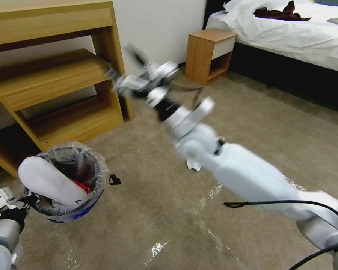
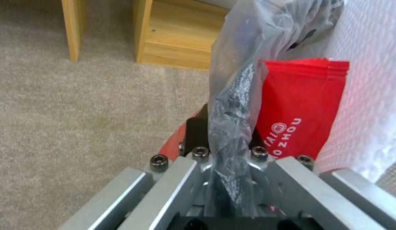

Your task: Pick up the trash bin and place the garbage on the floor into it.

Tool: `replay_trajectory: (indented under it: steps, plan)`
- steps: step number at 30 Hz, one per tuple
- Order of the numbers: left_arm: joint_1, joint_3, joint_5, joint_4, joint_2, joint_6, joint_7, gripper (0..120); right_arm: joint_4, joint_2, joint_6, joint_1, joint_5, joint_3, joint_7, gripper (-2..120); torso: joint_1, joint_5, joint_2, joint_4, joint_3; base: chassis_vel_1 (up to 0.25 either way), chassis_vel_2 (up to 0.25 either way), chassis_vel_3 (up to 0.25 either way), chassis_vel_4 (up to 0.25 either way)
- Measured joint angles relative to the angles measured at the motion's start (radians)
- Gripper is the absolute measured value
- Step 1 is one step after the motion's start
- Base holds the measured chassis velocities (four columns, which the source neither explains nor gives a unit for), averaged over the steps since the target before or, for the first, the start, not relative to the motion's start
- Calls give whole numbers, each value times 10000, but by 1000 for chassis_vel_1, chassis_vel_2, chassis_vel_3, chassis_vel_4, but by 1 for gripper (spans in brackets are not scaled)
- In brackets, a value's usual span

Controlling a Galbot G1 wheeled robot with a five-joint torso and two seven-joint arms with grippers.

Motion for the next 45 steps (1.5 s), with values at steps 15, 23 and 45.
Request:
replay_trajectory:
  steps: [15, 23, 45]
  plan:
    - [167, -173, 79, -157, -73, -35, -16, 1, 1743, -1336, 52, -6188, -1514, 7539, 543, 100, 0, 2, -2, 0, -1, 0, 0, 0, 0]
    - [177, -173, 97, -177, -84, -47, -32, 1, 2880, -731, 341, -10131, -3189, 9739, 1080, 100, -1, -1, -1, -3, -2, 0, 0, 0, 0]
    - [405, -229, 136, -449, -424, -56, -33, 1, 354, 1596, 1080, -12124, -8183, 7925, 2277, 100, -1, -3, -1, -1, 0, 0, 0, 0, 0]
